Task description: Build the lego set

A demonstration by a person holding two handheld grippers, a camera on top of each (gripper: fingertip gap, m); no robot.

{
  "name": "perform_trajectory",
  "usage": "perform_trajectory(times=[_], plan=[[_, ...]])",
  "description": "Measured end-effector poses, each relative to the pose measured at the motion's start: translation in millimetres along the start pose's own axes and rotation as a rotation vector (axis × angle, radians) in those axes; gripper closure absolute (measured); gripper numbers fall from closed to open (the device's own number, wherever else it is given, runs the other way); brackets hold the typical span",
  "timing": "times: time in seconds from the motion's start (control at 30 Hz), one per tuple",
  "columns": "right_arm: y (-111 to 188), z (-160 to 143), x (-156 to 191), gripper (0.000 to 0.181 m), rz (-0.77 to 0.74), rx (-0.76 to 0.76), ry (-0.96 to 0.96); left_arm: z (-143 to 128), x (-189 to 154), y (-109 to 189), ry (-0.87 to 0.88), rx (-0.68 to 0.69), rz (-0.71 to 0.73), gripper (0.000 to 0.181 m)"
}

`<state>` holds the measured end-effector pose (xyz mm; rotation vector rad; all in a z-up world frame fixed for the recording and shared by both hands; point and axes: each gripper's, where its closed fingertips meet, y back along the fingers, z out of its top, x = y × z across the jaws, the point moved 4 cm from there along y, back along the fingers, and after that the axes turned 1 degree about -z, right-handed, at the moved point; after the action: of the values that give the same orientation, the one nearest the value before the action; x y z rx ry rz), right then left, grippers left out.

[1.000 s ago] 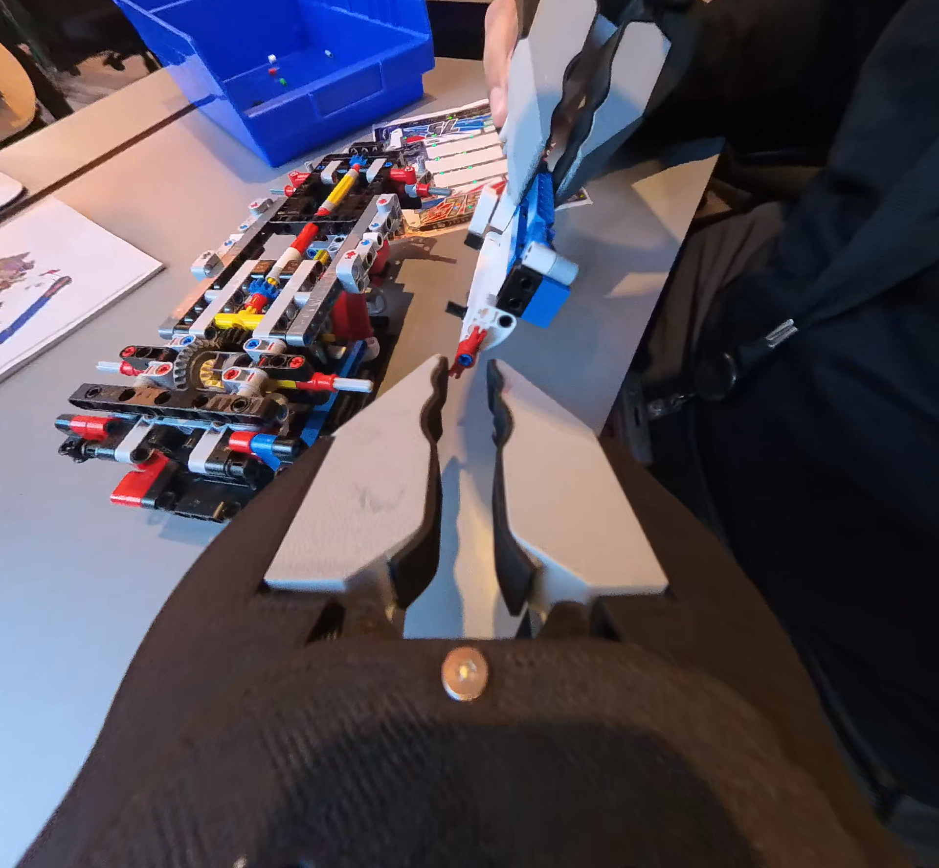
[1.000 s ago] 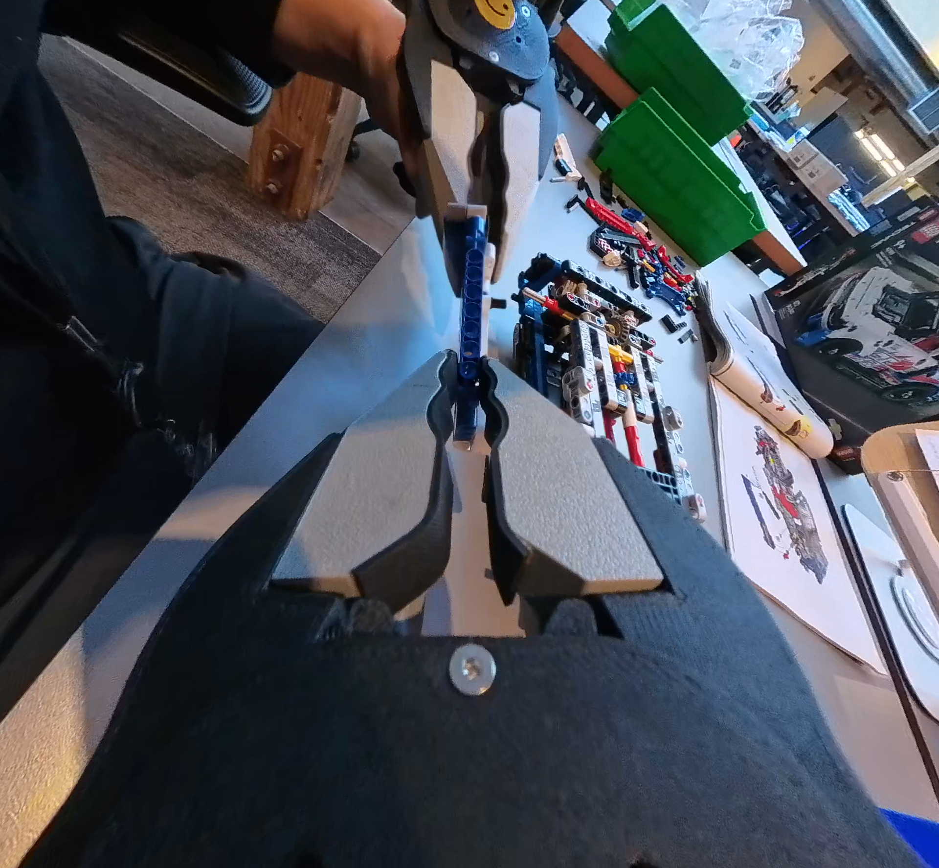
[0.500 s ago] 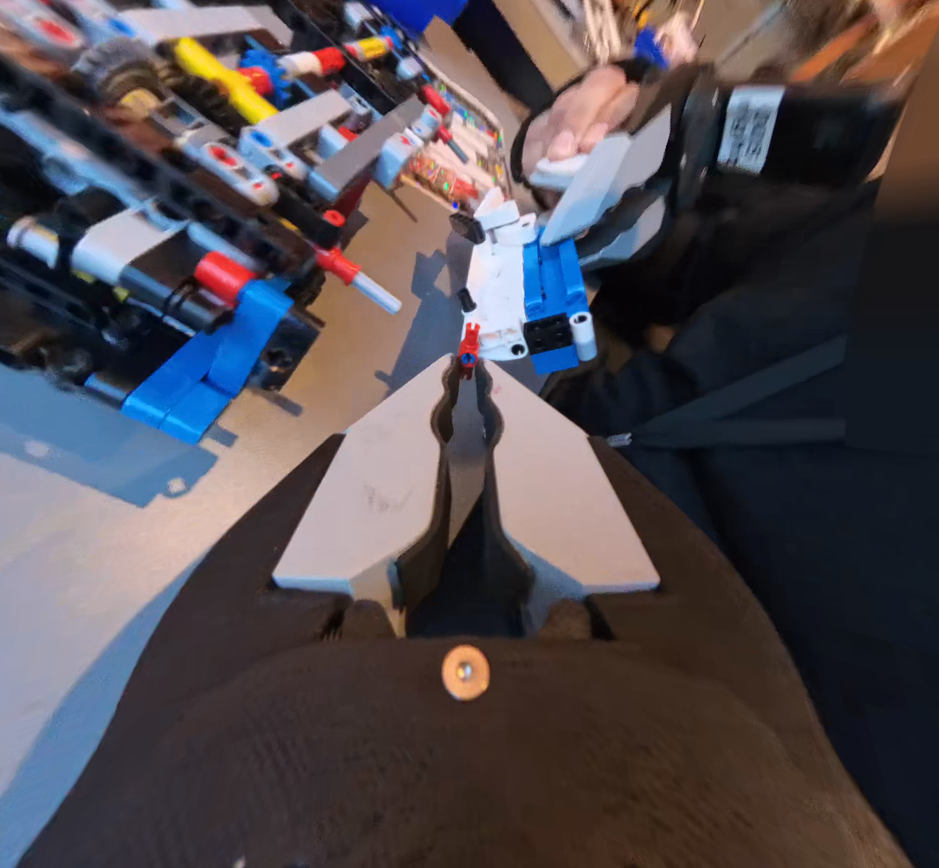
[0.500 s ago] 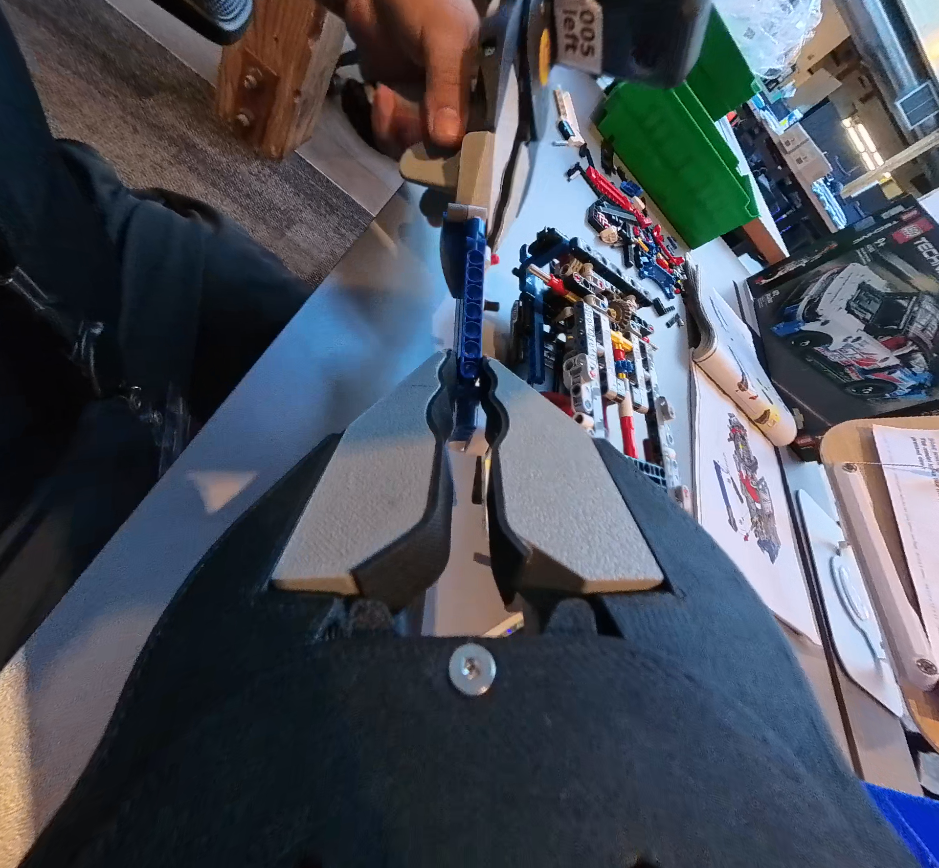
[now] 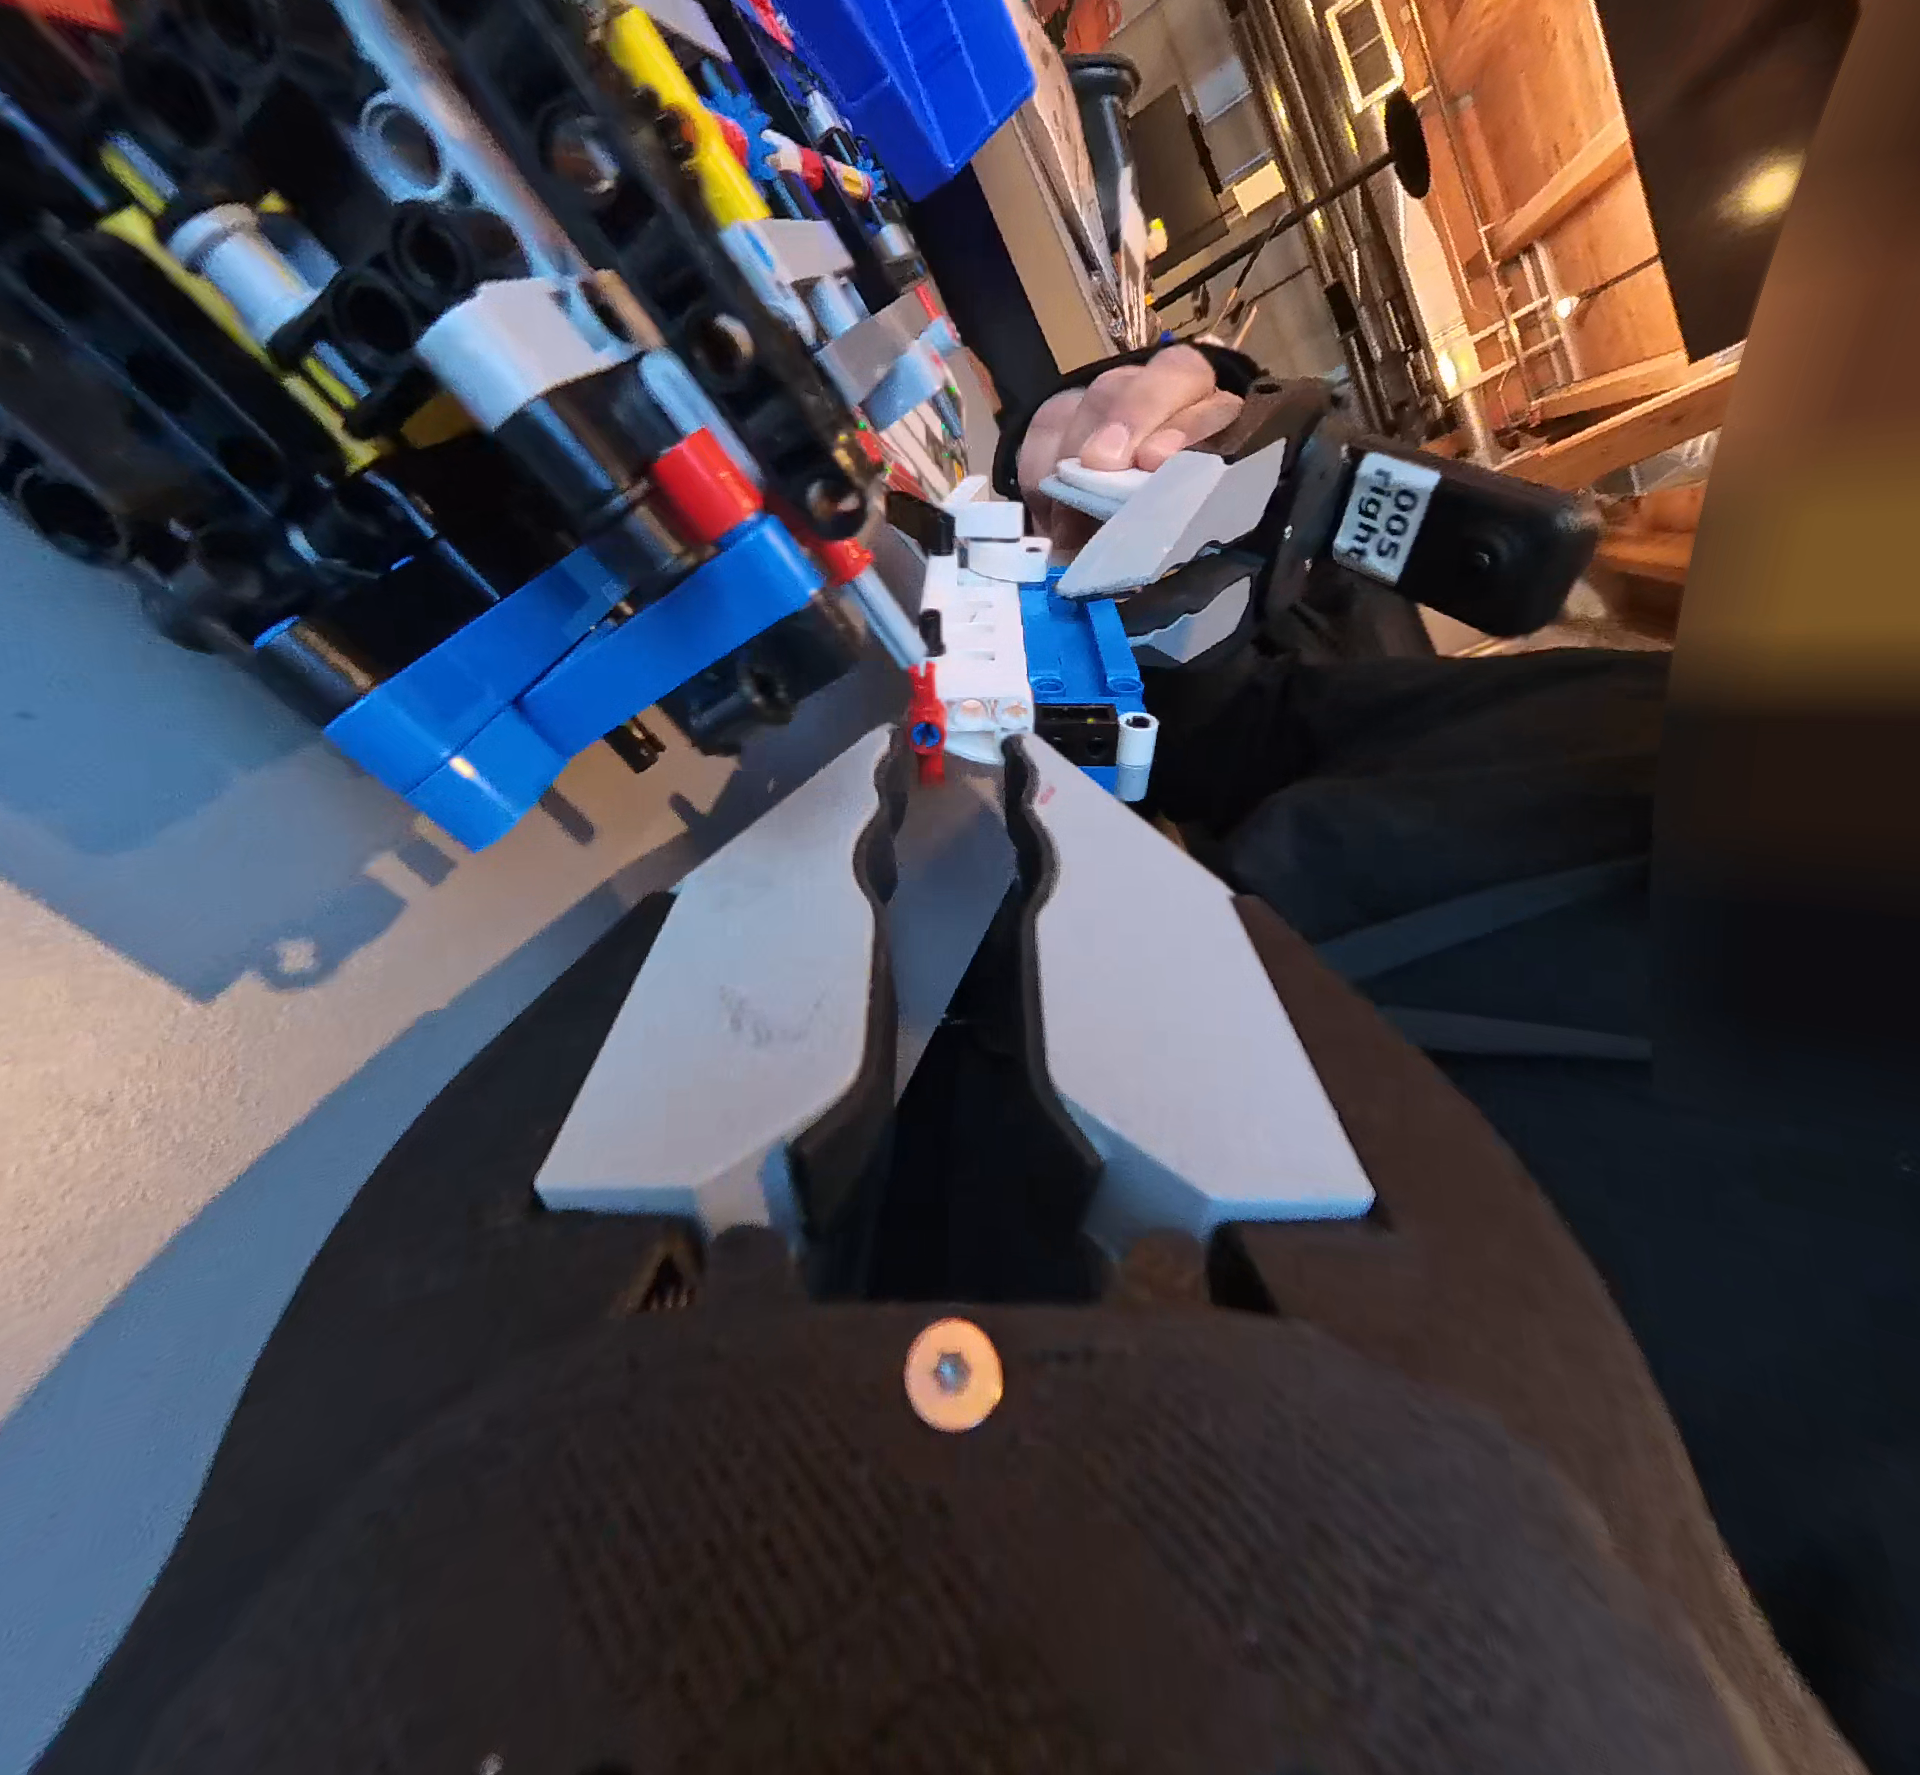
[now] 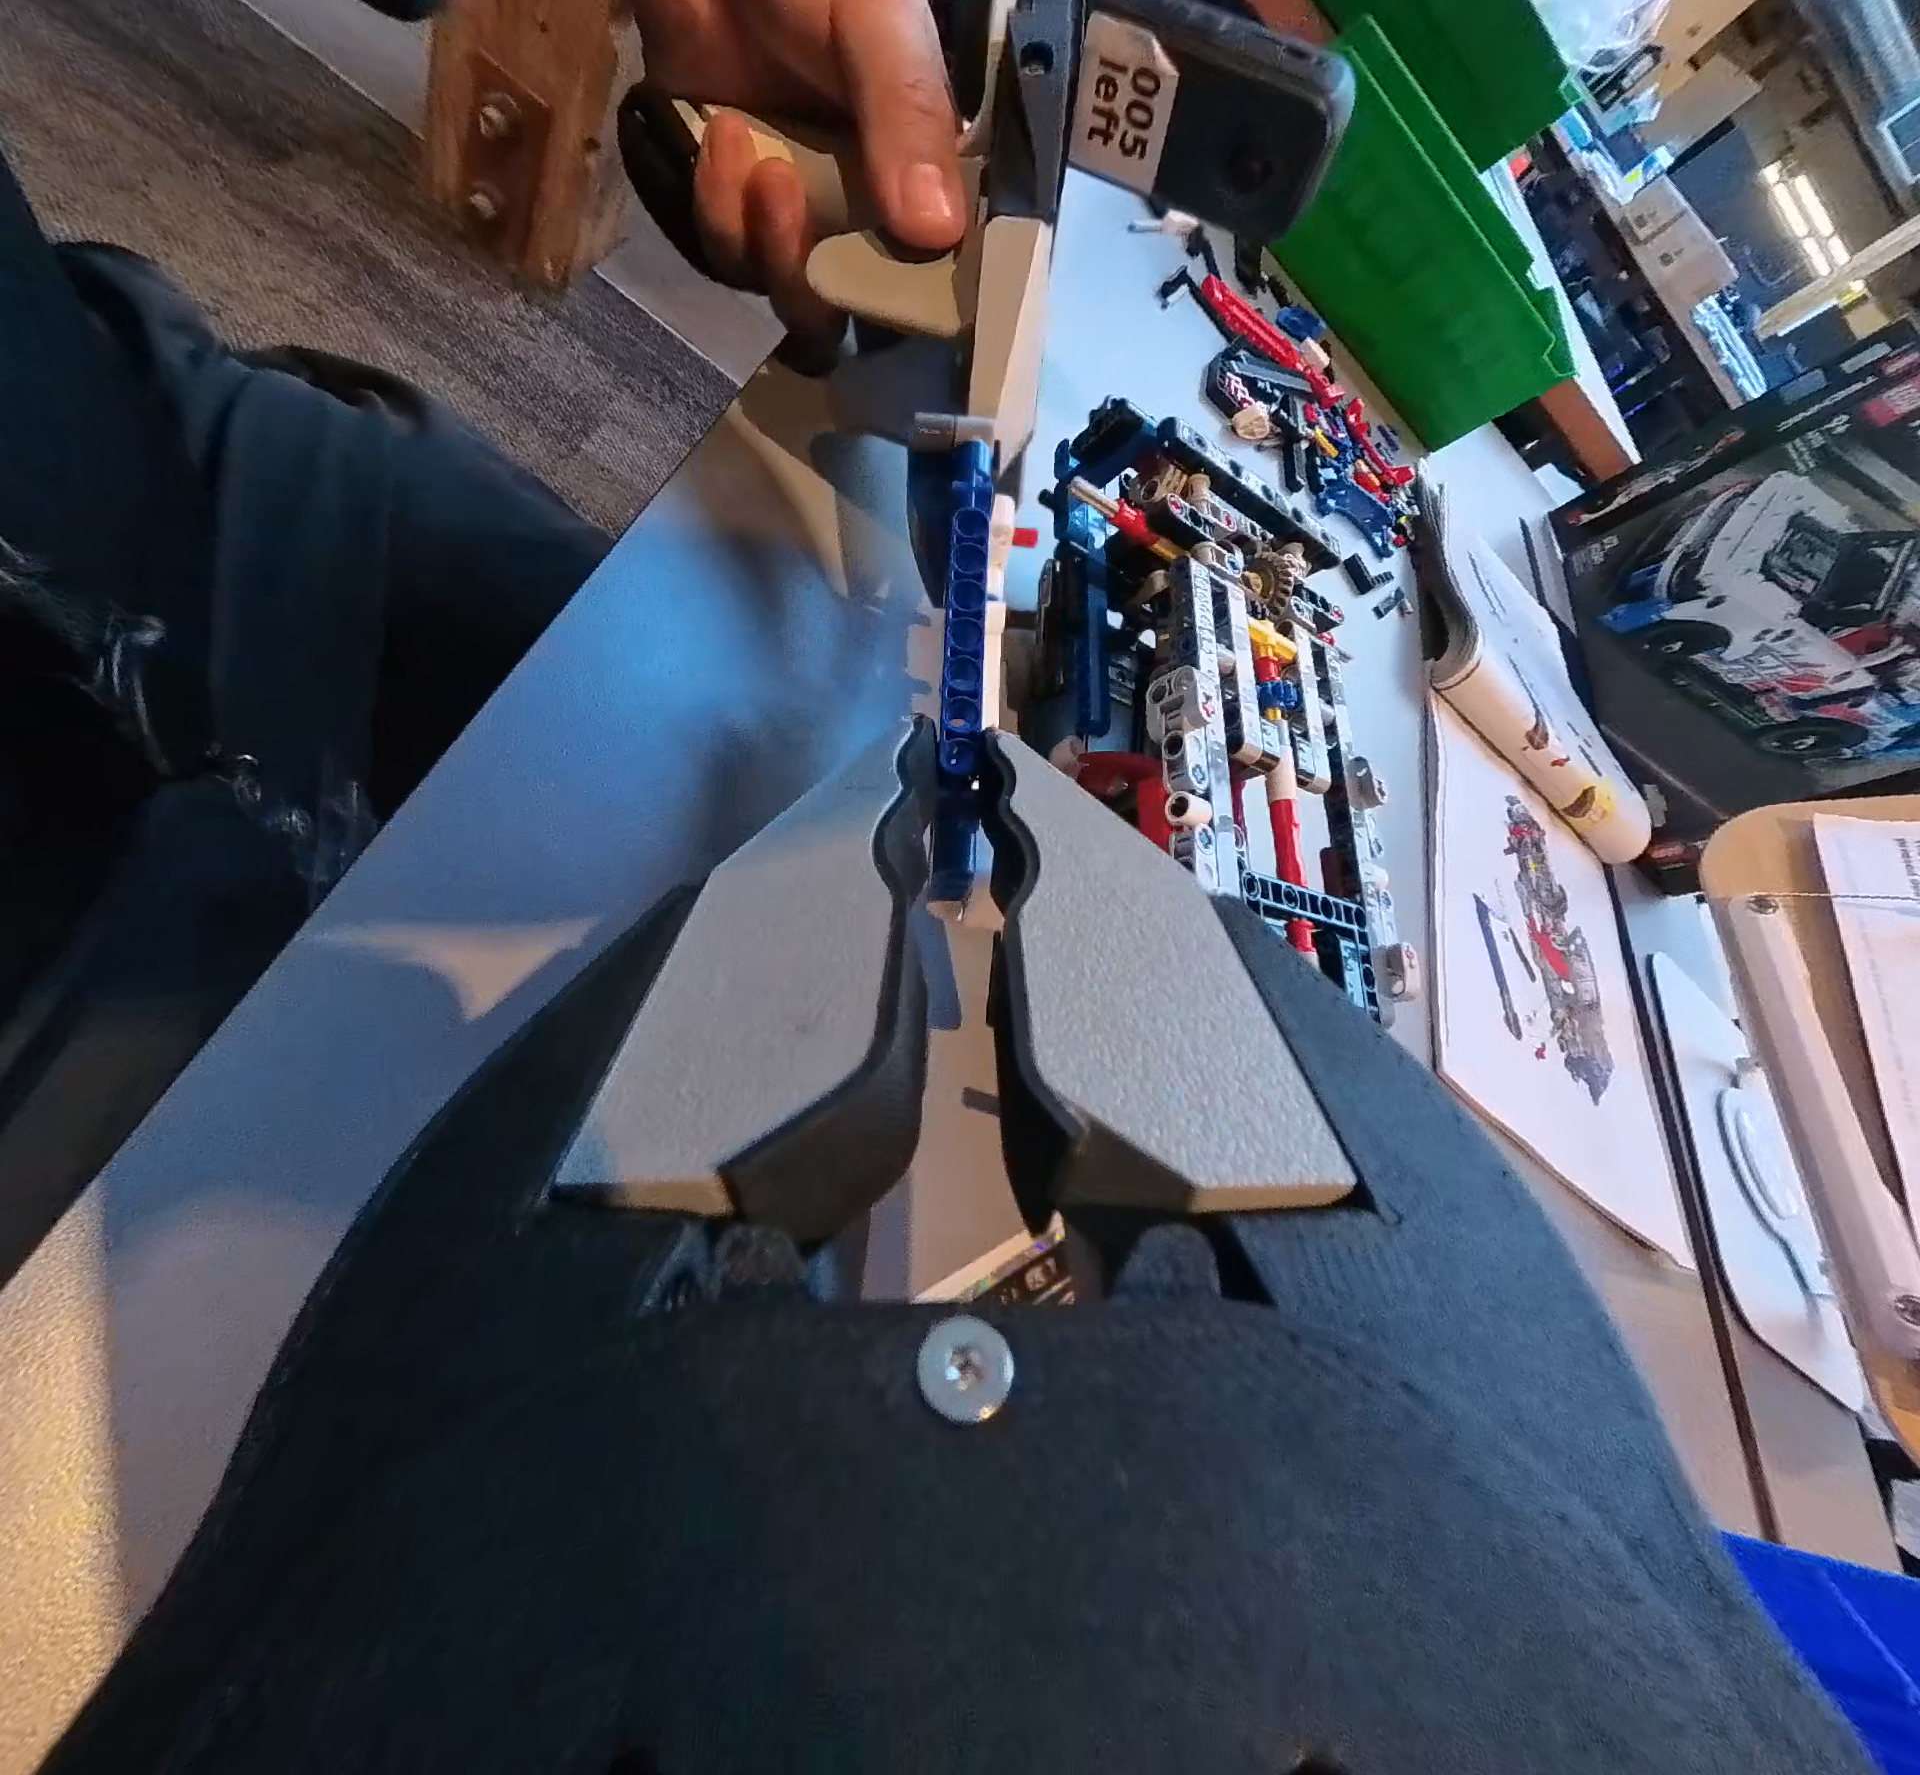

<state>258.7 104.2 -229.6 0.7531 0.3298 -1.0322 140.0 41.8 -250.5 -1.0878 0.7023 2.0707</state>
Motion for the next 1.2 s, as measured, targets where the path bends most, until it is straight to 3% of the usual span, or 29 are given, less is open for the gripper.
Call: perform_trajectory(times=[0.1,0.4,0.53,0.6,0.77,0.83,0.97,1.07,1.2], plan=[[0.7,2.6,-0.5,0.176,-0.026,0.0,0.032,2.4,2.8,0.6,0.02,-0.04,0.002,0.177],[0.7,1.9,-1.2,0.177,-0.037,0.01,0.041,2.5,2.2,0.1,0.104,-0.082,-0.017,0.177],[-0.2,-2.3,-5.2,0.177,0.027,-0.007,-0.111,-1.5,-1.5,9.5,0.047,-0.018,0.02,0.146],[-1.8,-6.2,-7.8,0.177,0.061,0.0,-0.194,1.4,-1.5,21.3,-0.051,-0.001,0.11,0.134],[-6.0,-5.4,-19.6,0.176,0.078,0.017,-0.296,24.2,-6.6,49.3,-0.575,0.077,0.494,0.112],[-9.7,-9.5,-19.9,0.177,0.114,0.056,-0.338,34.8,-10.9,51.0,-0.738,0.136,0.579,0.109],[-17.0,-15.6,-24.2,0.177,0.128,0.104,-0.415,48.9,-20.3,39.3,-0.986,0.235,0.619,0.096],[-21.9,-14.8,-26.4,0.177,0.137,0.112,-0.453,57.6,-8.7,27.0,-1.165,0.314,0.675,0.093],[-24.6,-16.8,-29.6,0.177,0.119,0.132,-0.44,61.4,-2.0,14.4,-1.207,0.445,0.564,0.065]])
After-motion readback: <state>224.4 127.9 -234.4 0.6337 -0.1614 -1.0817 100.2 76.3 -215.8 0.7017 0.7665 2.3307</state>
